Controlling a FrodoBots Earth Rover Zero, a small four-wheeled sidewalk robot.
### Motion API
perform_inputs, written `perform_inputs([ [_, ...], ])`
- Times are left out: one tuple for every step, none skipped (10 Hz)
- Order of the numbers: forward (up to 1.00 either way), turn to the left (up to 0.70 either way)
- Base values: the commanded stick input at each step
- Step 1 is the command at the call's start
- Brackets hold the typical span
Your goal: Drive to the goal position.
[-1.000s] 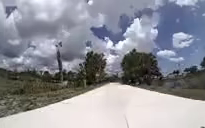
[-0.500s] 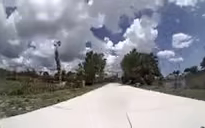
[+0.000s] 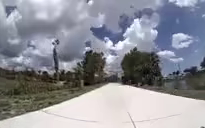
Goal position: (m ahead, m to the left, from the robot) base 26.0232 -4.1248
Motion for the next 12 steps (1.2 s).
perform_inputs([
  [0.70,0.00],
  [0.70,0.00],
  [0.70,0.00],
  [0.70,0.00],
  [0.70,0.00],
  [0.70,0.00],
  [0.70,0.00],
  [0.70,0.00],
  [0.70,0.00],
  [0.70,0.00],
  [0.70,0.00],
  [0.70,0.00],
])
